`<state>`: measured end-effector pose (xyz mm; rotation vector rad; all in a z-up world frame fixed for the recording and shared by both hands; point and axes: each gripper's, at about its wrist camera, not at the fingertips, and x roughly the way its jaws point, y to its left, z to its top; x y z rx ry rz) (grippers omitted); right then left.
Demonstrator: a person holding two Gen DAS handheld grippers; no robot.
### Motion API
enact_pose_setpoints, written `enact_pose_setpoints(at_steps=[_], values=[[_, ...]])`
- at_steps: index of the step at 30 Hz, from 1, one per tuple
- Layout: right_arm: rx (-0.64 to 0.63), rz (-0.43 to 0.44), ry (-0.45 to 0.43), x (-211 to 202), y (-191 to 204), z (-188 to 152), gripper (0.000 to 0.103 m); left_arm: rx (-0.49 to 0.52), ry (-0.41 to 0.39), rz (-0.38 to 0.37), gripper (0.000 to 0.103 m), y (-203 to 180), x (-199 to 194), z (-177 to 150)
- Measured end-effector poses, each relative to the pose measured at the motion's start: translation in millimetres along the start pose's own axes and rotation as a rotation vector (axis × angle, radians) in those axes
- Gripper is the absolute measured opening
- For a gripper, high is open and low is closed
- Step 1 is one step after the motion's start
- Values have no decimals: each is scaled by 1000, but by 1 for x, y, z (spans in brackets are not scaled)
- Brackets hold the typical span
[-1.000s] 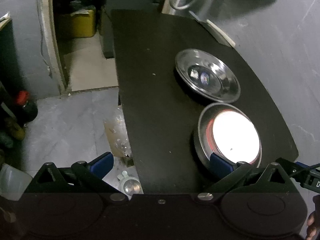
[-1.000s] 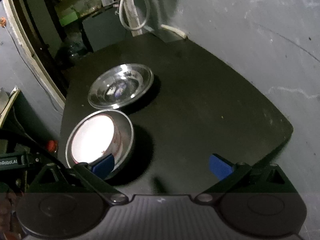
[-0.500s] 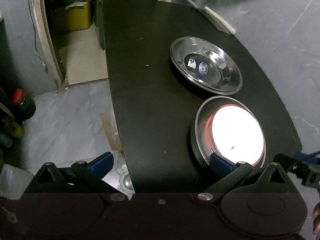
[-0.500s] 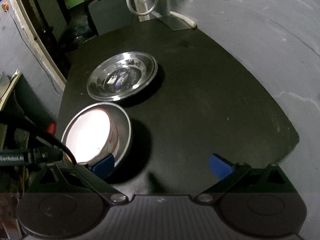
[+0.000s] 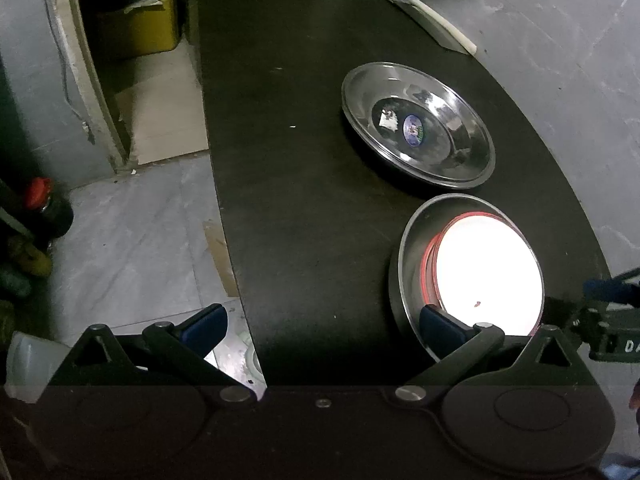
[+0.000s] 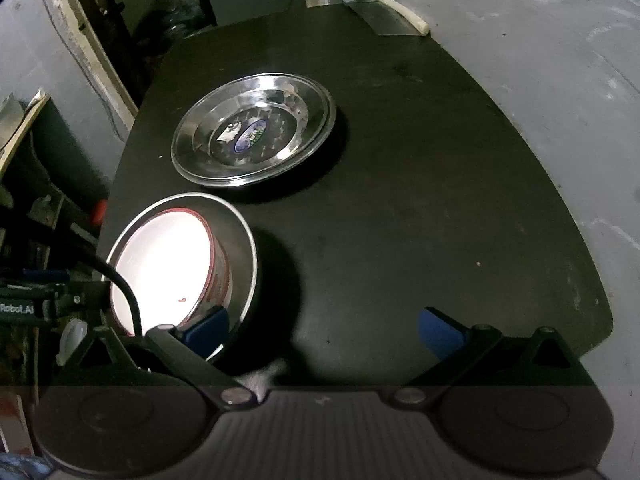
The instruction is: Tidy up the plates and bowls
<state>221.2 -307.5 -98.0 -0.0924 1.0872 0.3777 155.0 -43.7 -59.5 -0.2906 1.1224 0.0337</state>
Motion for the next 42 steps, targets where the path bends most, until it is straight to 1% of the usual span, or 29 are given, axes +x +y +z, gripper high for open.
enact_pose_setpoints(at_steps=[4, 9, 12, 14, 17, 20, 23, 24, 29, 33, 34, 36, 38, 40, 41, 42], values=[[-30, -4, 18, 7, 1, 7, 103, 9, 16, -7, 102, 1, 1, 3], [-41, 1, 30, 13, -2, 13, 103, 14, 28, 2, 102, -1, 3, 6], [-50, 5, 35, 16, -3, 15, 103, 19, 31, 8, 99, -3, 5, 10], [-64, 3, 39, 19, -2, 16, 103, 24, 33, 8, 93, -5, 7, 11], [-87, 4, 48, 22, 0, 16, 103, 40, 38, 4, 87, -9, 7, 12], [-105, 8, 48, 21, 0, 15, 103, 53, 44, -7, 77, -12, 10, 13], [-110, 13, 49, 22, -1, 15, 103, 61, 48, -15, 68, -16, 12, 15], [-111, 14, 50, 22, -1, 15, 103, 65, 47, -19, 67, -17, 12, 15], [-119, 26, 55, 22, -3, 17, 103, 75, 50, -36, 51, -21, 16, 17], [-117, 33, 60, 24, -4, 19, 102, 77, 51, -53, 44, -24, 16, 17], [-116, 35, 62, 24, -4, 20, 102, 79, 51, -59, 40, -24, 16, 17], [-113, 44, 62, 25, -5, 21, 99, 86, 55, -68, 33, -27, 16, 17], [-106, 58, 62, 25, -6, 23, 97, 95, 58, -75, 23, -31, 16, 17], [-101, 68, 66, 25, -7, 24, 95, 105, 62, -82, 16, -34, 16, 17], [-97, 77, 67, 25, -8, 24, 90, 107, 65, -85, 14, -35, 16, 17], [-94, 93, 68, 25, -8, 24, 88, 109, 67, -85, 14, -36, 16, 17]])
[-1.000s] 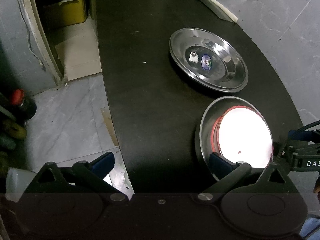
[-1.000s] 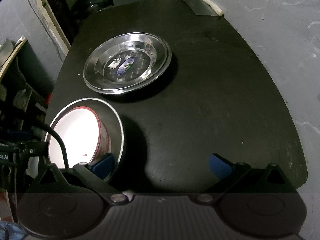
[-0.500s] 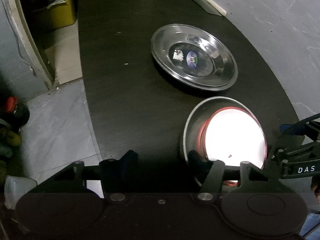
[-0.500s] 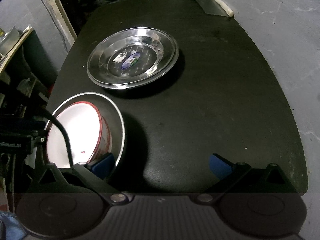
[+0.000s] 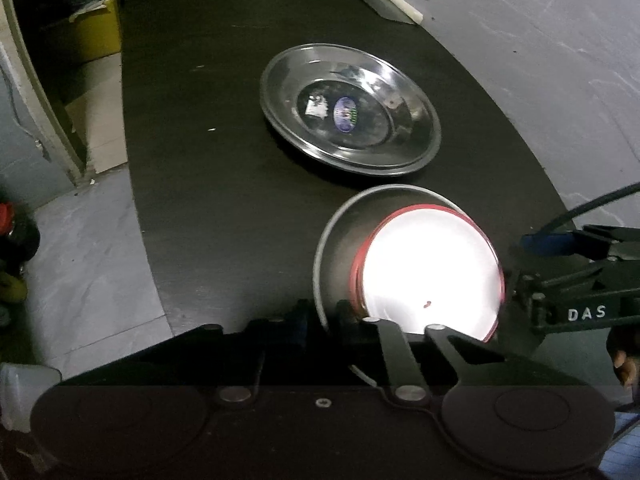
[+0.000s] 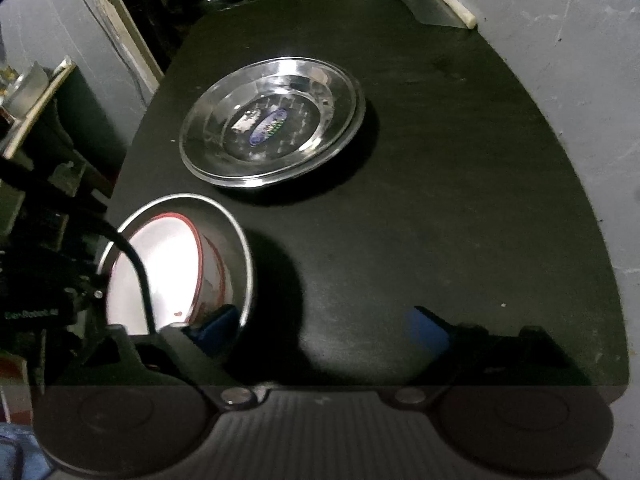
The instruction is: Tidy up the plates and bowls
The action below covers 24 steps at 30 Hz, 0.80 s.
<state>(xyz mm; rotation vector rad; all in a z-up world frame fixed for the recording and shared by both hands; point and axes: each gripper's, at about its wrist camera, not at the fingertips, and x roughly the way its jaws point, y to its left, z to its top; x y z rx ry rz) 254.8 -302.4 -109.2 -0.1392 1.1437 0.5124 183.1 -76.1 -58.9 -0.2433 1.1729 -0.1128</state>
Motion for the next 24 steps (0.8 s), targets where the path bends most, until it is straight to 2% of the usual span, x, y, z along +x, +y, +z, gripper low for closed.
enact_pose_setpoints(at_steps=[6, 8, 11, 13, 19, 24], values=[[-11, 53, 5, -2, 2, 2, 72, -29, 2, 0, 13, 2, 0, 0], [-15, 83, 4, -4, 3, 2, 59, -32, 2, 6, 13, 2, 0, 0], [-34, 111, 2, -5, 7, 2, 45, -34, 2, 13, 13, 1, 0, 0], [-40, 130, 1, -5, 8, 3, 40, -37, 2, 14, 13, 1, 0, -1], [-13, 156, 8, -3, 4, 4, 40, -47, 1, 13, 13, 2, -1, -1], [25, 207, 19, 5, 1, 7, 25, -49, -1, 14, 12, 2, -1, -2]])
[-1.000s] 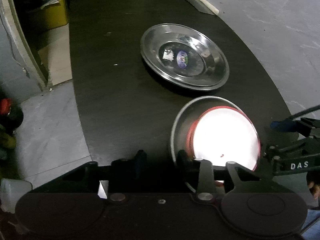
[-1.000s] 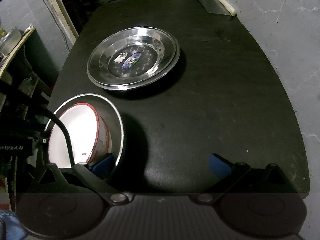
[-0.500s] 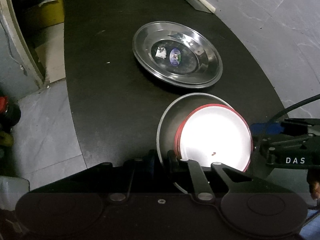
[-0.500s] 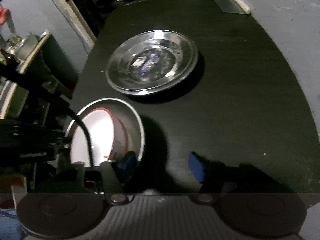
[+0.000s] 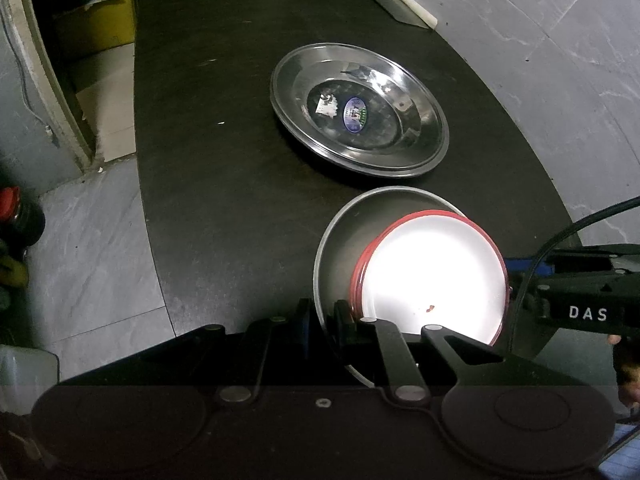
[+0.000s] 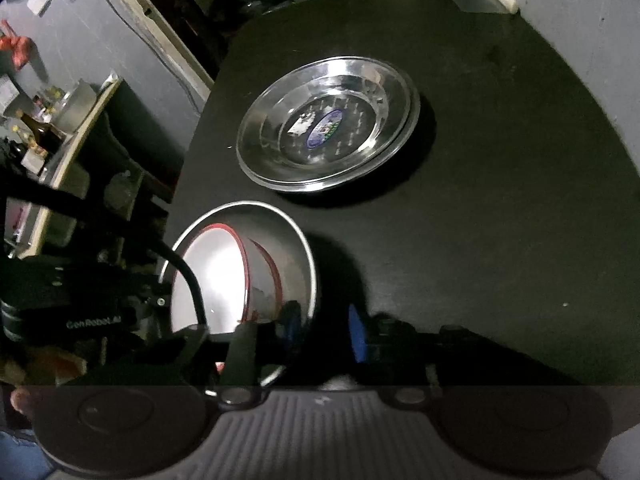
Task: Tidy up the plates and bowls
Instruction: 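Carry the bowl stack with both grippers over the steel plate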
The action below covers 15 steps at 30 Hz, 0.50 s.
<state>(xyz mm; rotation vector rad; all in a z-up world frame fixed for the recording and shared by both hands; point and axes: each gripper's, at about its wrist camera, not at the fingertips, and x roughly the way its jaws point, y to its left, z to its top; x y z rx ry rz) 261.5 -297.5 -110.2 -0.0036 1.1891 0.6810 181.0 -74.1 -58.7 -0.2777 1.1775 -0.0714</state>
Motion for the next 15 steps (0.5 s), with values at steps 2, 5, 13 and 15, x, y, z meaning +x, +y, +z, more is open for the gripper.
enact_pose_setpoints(at_steps=[2, 5, 13, 15], values=[[-8, 8, 9, 4, 2, 1, 17, 1, -1, 1, 12, 0, 0, -1], [-16, 8, 11, 7, 6, 3, 13, 2, 0, 6, 13, 0, 0, -1], [34, 39, -13, 7, -1, -1, 14, 5, 25, 14, 14, -2, 2, 3], [37, 45, -23, 6, -2, -3, 16, 12, 35, 16, 13, -3, 3, 4]])
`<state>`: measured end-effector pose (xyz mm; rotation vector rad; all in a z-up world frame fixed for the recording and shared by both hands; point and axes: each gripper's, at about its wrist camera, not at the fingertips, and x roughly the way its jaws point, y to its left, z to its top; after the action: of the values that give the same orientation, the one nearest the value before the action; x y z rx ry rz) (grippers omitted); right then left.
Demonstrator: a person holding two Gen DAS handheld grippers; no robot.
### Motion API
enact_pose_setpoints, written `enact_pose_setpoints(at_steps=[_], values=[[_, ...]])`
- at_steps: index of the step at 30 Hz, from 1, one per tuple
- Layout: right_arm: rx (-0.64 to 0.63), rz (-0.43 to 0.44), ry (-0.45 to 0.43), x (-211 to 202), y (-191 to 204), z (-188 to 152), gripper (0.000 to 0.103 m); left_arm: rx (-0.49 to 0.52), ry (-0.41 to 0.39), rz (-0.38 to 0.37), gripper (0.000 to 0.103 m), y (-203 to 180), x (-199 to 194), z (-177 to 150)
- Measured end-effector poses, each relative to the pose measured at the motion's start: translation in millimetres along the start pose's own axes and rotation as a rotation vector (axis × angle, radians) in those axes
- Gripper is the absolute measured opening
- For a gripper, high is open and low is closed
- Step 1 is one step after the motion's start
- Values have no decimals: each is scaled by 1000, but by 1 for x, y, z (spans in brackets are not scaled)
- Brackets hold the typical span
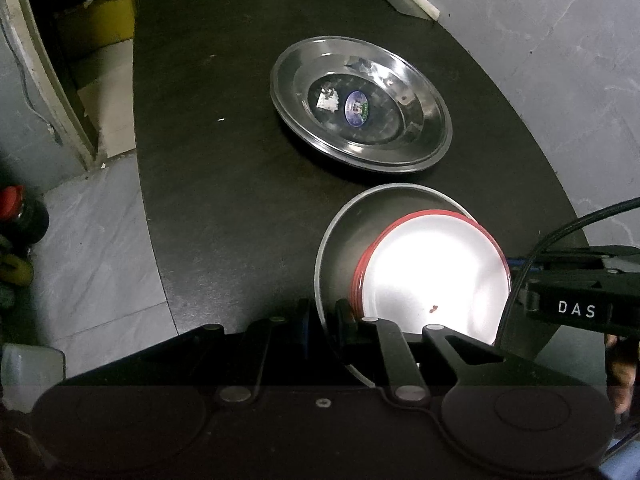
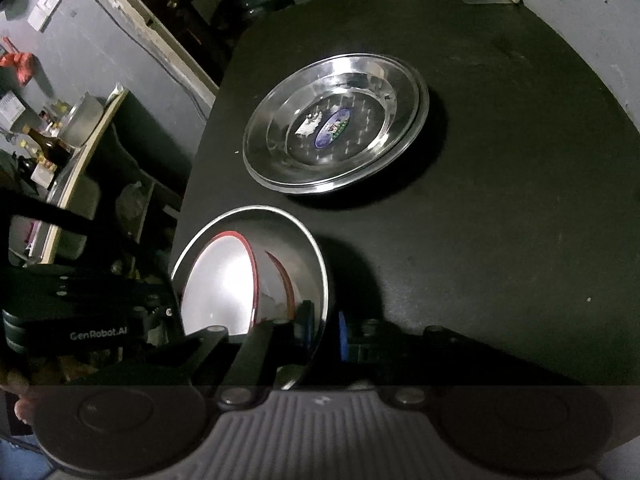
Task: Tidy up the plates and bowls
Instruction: 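Carry the bowl stack with both grippers over the steel plate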
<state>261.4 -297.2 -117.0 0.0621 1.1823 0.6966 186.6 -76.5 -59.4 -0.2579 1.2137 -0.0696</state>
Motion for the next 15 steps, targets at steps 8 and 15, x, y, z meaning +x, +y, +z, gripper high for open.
enact_pose_setpoints(at_steps=[8, 15], values=[[15, -28, -28, -2, -1, -2, 28, 22, 19, 20, 13, -5, 3, 2], [90, -5, 12, -1, -9, -4, 32, 29, 11, 5, 11, -4, 2, 0]])
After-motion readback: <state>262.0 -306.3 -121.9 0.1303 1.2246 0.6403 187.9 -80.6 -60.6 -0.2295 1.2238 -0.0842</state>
